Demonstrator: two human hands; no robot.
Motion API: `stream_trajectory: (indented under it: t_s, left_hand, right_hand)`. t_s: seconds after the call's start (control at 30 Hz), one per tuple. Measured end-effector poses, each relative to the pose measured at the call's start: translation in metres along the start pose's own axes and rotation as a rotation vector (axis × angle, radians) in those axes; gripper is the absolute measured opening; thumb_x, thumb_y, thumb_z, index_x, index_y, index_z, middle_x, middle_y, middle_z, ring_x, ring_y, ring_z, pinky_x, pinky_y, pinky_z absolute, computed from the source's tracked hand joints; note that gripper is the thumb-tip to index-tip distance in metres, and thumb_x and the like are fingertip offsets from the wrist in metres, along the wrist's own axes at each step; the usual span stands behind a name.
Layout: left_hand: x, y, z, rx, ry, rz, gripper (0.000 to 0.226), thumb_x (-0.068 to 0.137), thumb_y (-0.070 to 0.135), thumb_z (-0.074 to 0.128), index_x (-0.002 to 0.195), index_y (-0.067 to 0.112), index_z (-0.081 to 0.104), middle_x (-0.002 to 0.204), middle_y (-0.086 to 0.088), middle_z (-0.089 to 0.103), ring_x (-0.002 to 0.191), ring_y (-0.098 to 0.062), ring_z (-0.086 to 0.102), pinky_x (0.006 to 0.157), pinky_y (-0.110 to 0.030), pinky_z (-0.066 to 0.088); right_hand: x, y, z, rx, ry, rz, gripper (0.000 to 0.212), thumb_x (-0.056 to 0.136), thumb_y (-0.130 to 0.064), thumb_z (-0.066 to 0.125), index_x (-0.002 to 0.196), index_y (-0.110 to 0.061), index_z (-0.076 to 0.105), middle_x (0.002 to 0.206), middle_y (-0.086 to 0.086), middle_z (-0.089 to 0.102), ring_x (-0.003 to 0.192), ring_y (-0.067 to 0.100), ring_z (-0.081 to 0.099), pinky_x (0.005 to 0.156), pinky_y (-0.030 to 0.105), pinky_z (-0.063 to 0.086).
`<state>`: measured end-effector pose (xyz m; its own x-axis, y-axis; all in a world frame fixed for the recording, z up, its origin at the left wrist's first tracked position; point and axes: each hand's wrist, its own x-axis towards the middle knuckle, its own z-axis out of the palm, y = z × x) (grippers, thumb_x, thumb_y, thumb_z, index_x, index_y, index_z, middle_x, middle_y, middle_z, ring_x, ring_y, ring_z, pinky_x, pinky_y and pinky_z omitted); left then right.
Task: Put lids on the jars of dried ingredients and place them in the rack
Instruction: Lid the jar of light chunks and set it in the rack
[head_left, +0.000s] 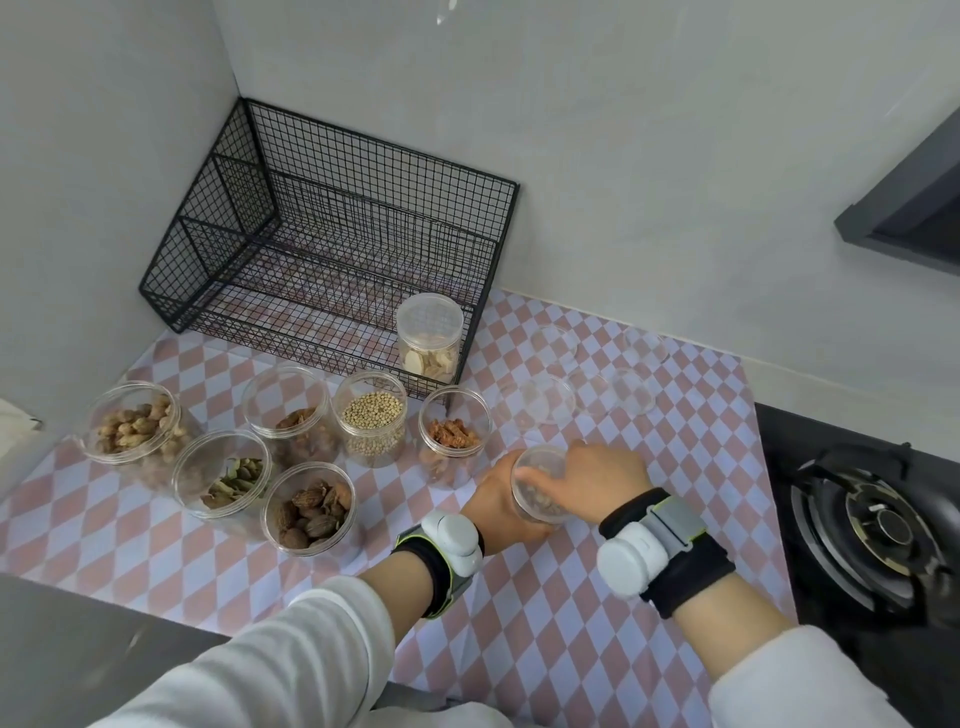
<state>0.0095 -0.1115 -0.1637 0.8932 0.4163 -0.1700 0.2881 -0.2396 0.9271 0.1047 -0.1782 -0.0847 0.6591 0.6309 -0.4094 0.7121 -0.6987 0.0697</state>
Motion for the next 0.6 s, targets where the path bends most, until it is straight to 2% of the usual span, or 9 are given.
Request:
stream_trajectory:
  t_s: [0.07,0.13,0.2,0.3,0.37,0.47,0.6]
  left_hand:
    - [0.002,-0.006,0.001,0.016,-0.019,0.011,0.080,0.054,0.045,0.058,0.121,0.001,0.051,0.119,-0.021,0.059,0.114,-0.033,0.056,0.098,-0.046,0.046]
    - [0.001,-0.008,0.000,-0.019,-0.021,-0.026,0.094,0.049,0.049,0.061,0.130,0.005,0.043,0.129,-0.019,0.053,0.121,-0.032,0.051,0.102,-0.042,0.043]
    - [0.004,-0.011,0.002,-0.010,-0.018,0.001,0.090,0.049,0.050,0.059,0.126,0.006,0.045,0.125,-0.018,0.055,0.119,-0.030,0.053,0.101,-0.043,0.044]
    - [0.006,-0.013,0.005,0.026,0.008,0.047,0.070,0.057,0.047,0.059,0.117,0.011,0.053,0.115,-0.011,0.061,0.111,-0.025,0.057,0.095,-0.046,0.047]
    - [0.007,-0.014,0.006,0.035,0.023,0.066,0.064,0.062,0.046,0.060,0.115,0.010,0.055,0.112,-0.011,0.062,0.108,-0.025,0.059,0.092,-0.047,0.048]
    - [0.009,-0.015,0.007,0.043,0.001,0.090,0.065,0.064,0.042,0.061,0.118,0.007,0.053,0.114,-0.014,0.061,0.110,-0.027,0.058,0.093,-0.048,0.048]
    - [0.013,-0.023,0.008,0.047,-0.024,0.073,0.075,0.055,0.051,0.062,0.121,0.016,0.050,0.119,-0.008,0.056,0.113,-0.022,0.055,0.097,-0.045,0.045]
  right_hand:
    - [-0.001,0.006,-0.003,0.124,0.008,-0.083,0.078,0.082,-0.071,0.035,0.132,-0.011,0.041,0.128,0.008,0.056,0.114,0.025,0.055,0.084,0.034,0.044]
    - [-0.003,0.009,-0.004,0.214,-0.025,-0.214,0.068,0.090,-0.057,0.035,0.144,-0.017,0.026,0.146,0.005,0.040,0.130,0.024,0.042,0.100,0.039,0.041]
    - [-0.003,0.011,0.000,0.171,-0.001,-0.217,0.064,0.093,-0.054,0.031,0.144,-0.016,0.025,0.140,0.008,0.048,0.123,0.025,0.049,0.097,0.040,0.045]
    - [-0.004,0.017,0.006,0.086,0.019,-0.081,0.066,0.091,-0.060,0.022,0.133,-0.011,0.038,0.114,0.010,0.063,0.102,0.028,0.060,0.080,0.038,0.048]
    - [-0.007,0.017,0.006,0.153,0.011,-0.085,0.065,0.091,-0.059,0.024,0.135,-0.013,0.035,0.123,0.010,0.057,0.110,0.027,0.055,0.085,0.039,0.046]
    - [-0.010,0.012,0.005,0.256,0.007,-0.178,0.060,0.094,-0.051,0.027,0.145,-0.019,0.020,0.138,0.010,0.044,0.123,0.027,0.046,0.095,0.040,0.043]
    - [-0.005,0.012,0.001,0.189,0.015,-0.049,0.063,0.092,-0.057,0.024,0.139,-0.015,0.030,0.124,0.011,0.058,0.109,0.028,0.057,0.086,0.039,0.046]
